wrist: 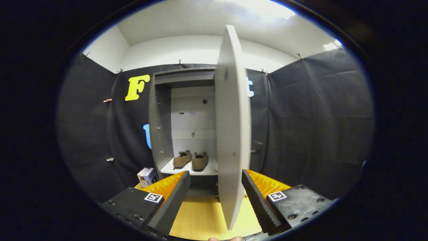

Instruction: Open the shoe cabinet door, grab the shoes and put them into the shoe cabinet, then close the shoe cabinet door.

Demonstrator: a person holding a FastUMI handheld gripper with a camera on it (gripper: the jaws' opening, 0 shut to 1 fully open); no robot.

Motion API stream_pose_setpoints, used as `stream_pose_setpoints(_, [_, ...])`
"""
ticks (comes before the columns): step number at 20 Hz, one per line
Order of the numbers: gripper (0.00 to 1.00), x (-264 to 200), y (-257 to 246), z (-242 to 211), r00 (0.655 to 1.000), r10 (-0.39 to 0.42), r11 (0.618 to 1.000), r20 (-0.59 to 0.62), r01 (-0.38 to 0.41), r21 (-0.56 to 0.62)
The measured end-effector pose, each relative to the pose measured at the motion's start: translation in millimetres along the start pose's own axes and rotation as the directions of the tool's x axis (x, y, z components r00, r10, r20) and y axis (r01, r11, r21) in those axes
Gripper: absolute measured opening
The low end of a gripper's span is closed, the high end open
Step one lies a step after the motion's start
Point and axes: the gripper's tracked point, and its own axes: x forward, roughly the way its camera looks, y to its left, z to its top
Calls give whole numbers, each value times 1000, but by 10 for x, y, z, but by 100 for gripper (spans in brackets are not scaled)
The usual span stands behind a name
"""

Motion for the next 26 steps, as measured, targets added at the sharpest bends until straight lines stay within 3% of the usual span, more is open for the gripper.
stream_pose_setpoints(5, [98,-25,-884,-71,989,-146,989,-22,145,-23])
stream_pose_setpoints(11, [97,409,-1292,-50,982,-187,981,-29,185,-56])
stream_pose_setpoints(16, [97,640,-1155,-97,987,-154,988,-43,152,-35])
stream_pose_setpoints(26, [97,553,-651,-153,991,-127,992,-50,127,11])
